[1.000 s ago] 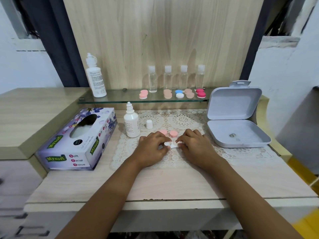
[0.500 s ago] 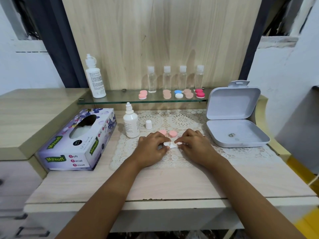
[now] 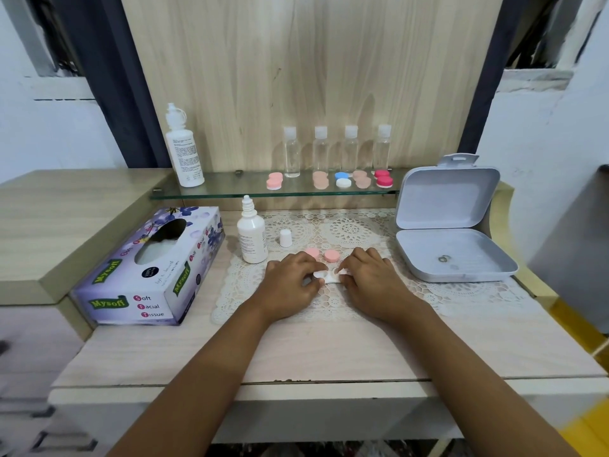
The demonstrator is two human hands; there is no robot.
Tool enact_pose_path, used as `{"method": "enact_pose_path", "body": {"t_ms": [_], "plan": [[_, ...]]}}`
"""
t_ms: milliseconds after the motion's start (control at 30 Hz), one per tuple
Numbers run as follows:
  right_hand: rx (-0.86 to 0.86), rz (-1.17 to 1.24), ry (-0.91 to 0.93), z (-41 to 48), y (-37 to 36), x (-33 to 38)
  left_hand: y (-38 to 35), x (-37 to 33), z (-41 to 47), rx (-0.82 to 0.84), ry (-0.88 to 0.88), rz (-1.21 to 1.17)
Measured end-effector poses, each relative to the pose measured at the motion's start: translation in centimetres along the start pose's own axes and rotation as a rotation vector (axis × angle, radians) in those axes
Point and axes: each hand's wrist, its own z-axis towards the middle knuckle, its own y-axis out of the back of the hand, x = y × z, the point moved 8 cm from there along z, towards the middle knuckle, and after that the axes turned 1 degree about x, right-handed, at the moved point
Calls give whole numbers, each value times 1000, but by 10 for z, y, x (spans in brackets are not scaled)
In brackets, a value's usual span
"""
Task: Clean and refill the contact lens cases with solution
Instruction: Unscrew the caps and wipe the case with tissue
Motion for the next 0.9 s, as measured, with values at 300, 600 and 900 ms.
{"method": "enact_pose_path", "body": {"t_ms": [300,600,900], "plan": [[-47,310,-87,-2,1,-12,1,-1,-1,1,2,-38],[-179,879,-184,-8,18,-13,21,-11,-6,-161,-48,-355],[-267,865,-260,-9,18,-17,28,-14,-9,-217,-19,-568]]}}
